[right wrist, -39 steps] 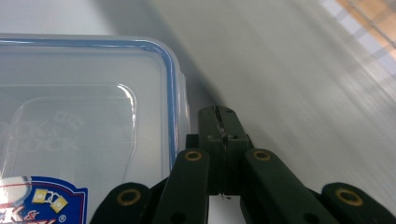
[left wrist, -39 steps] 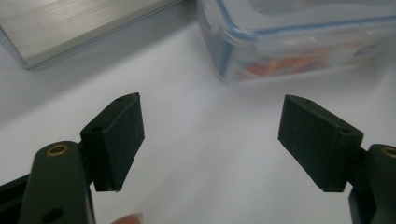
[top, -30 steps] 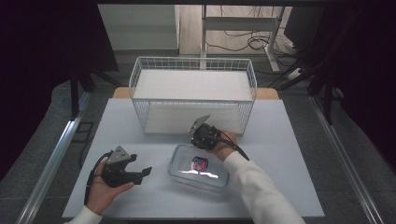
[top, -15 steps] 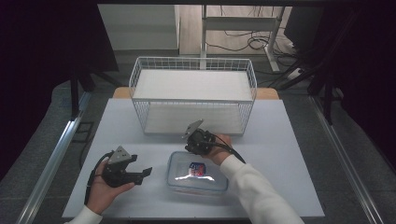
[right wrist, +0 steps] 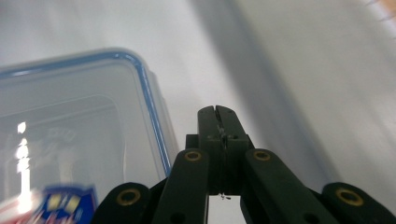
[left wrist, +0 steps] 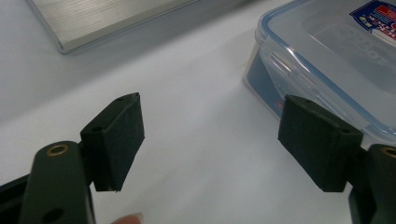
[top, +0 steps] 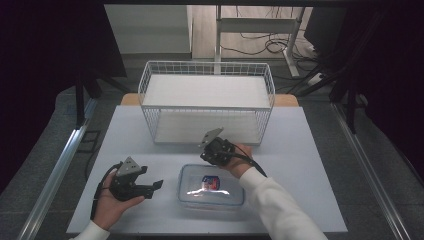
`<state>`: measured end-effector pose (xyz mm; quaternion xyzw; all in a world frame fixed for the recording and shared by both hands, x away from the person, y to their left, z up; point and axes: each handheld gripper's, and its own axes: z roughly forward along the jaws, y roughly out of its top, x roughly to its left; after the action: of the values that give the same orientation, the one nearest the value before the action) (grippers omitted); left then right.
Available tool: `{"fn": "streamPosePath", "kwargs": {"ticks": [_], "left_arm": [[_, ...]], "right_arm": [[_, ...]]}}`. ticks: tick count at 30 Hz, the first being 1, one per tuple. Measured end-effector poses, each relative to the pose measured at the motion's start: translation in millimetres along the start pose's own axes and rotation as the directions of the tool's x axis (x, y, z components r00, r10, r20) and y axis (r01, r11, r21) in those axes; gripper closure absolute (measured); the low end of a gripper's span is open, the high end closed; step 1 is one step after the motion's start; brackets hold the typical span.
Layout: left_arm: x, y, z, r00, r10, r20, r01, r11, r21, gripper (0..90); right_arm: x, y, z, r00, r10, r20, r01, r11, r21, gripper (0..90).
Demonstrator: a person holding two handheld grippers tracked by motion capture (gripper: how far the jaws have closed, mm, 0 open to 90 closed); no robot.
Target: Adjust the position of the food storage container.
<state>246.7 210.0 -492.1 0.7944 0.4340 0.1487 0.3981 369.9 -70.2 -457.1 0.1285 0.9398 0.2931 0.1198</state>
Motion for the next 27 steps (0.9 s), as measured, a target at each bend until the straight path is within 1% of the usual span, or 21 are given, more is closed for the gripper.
{"fn": "streamPosePath", "kwargs": {"ticks": [1, 4, 6, 7, 8, 10, 12, 13, 14, 15, 16, 17, 18, 20, 21, 22, 23, 24, 25, 26, 27], "left_arm": [[-0.1, -0.1, 0.0, 1.0, 0.0, 0.0, 0.0, 1.0, -0.001, 22.6], [-0.1, -0.2, -0.2, 1.0, -0.001, 0.0, 0.001, 1.0, -0.002, 22.6], [-0.3, -0.2, -0.2, 1.0, -0.002, 0.0, 0.002, 1.0, -0.003, 22.5], [-0.4, -0.1, -0.2, 1.0, -0.001, 0.0, 0.001, 1.0, -0.003, 22.4], [-0.4, -0.1, 0.0, 1.0, 0.0, 0.001, 0.0, 1.0, -0.003, 22.3], [-0.8, 0.0, 0.6, 1.0, -0.001, 0.002, 0.001, 1.0, -0.002, 22.3], [-1.5, -0.1, 1.4, 1.0, -0.004, 0.006, 0.004, 1.0, -0.001, 22.2], [-2.1, 0.0, 2.0, 1.0, -0.006, 0.006, 0.006, 1.0, -0.001, 22.1], [-2.3, 0.0, 2.4, 1.0, -0.006, 0.008, 0.006, 1.0, -0.001, 22.1], [-2.3, 0.1, 2.9, 0.9999, -0.001, 0.01, 0.001, 1.0, 0.002, 22.1], [-2.6, 0.2, 3.9, 0.9999, -0.001, 0.013, 0.001, 1.0, 0.003, 22.1], [-2.6, 0.4, 4.5, 0.9999, -0.001, 0.015, 0.001, 1.0, 0.004, 22.1], [-2.9, 0.6, 5.3, 0.9998, -0.003, 0.017, 0.003, 1.0, 0.005, 22.0], [-2.8, 1.1, 6.8, 0.9998, -0.004, 0.02, 0.004, 1.0, 0.007, 22.0], [-2.8, 1.1, 7.3, 0.9998, -0.003, 0.022, 0.003, 1.0, 0.007, 21.9], [-2.8, 1.0, 7.6, 0.9997, -0.001, 0.025, 0.0, 1.0, 0.009, 21.9], [-3.1, 0.9, 7.4, 0.9996, 0.004, 0.026, -0.004, 0.9999, 0.011, 21.7], [-3.6, 0.9, 7.2, 0.9996, 0.003, 0.028, -0.003, 1.0, 0.009, 21.7], [-4.1, 1.1, 6.7, 0.9995, 0.002, 0.03, -0.002, 1.0, 0.006, 21.7], [-4.7, 1.6, 6.3, 0.9995, 0.0, 0.032, 0.0, 1.0, 0.003, 21.6], [-5.5, 2.5, 6.2, 0.9994, -0.007, 0.035, 0.007, 1.0, -0.002, 21.5]], "right_arm": [[0.0, 0.0, 0.0, 1.0, 0.0, 0.0, 0.0, 1.0, 0.0, 89.0], [-2.1, -10.3, -25.6, 0.9985, 0.044, 0.032, -0.043, 0.998, -0.047, 89.0], [-0.5, -22.5, -45.0, 0.9957, 0.077, 0.05, -0.073, 0.994, -0.084, 89.0], [2.4, -34.0, -59.1, 0.993, 0.101, 0.061, -0.094, 0.99, -0.107, 89.0], [2.4, -34.0, -59.1, 0.993, 0.101, 0.061, -0.094, 0.99, -0.107, 89.0], [6.7, -48.2, -73.6, 0.9897, 0.121, 0.076, -0.111, 0.985, -0.13, 88.9], [11.7, -63.3, -85.6, 0.9854, 0.153, 0.075, -0.14, 0.978, -0.154, 88.9], [16.7, -81.2, -97.2, 0.9787, 0.194, 0.069, -0.179, 0.968, -0.179, 88.7], [16.7, -81.2, -97.2, 0.9787, 0.194, 0.069, -0.179, 0.968, -0.179, 88.7], [17.7, -87.2, -100.9, 0.976, 0.206, 0.069, -0.191, 0.964, -0.187, 88.6], [18.8, -94.9, -105.6, 0.9705, 0.233, 0.063, -0.216, 0.956, -0.2, 88.1], [20.6, -104.0, -110.9, 0.9614, 0.271, 0.051, -0.253, 0.942, -0.222, 85.5], [21.6, -109.1, -114.0, 0.9554, 0.292, 0.046, -0.274, 0.933, -0.233, 81.3], [25.4, -121.2, -121.1, 0.9342, 0.355, 0.03, -0.336, 0.904, -0.264, 72.1], [28.3, -127.1, -123.5, 0.9236, 0.383, 0.016, -0.364, 0.89, -0.275, 65.2], [31.9, -132.7, -124.6, 0.9105, 0.413, 0.014, -0.392, 0.873, -0.29, 56.2], [35.6, -137.6, -124.8, 0.8971, 0.441, 0.022, -0.415, 0.858, -0.303, 48.1], [40.1, -142.8, -124.6, 0.8863, 0.461, 0.04, -0.428, 0.849, -0.309, 42.3], [42.7, -144.8, -124.3, 0.8825, 0.467, 0.056, -0.429, 0.848, -0.31, 39.1], [45.7, -146.4, -123.9, 0.8798, 0.47, 0.072, -0.428, 0.85, -0.308, 35.0], [47.7, -147.4, -123.6, 0.8787, 0.47, 0.085, -0.425, 0.851, -0.307, 30.5]]}}
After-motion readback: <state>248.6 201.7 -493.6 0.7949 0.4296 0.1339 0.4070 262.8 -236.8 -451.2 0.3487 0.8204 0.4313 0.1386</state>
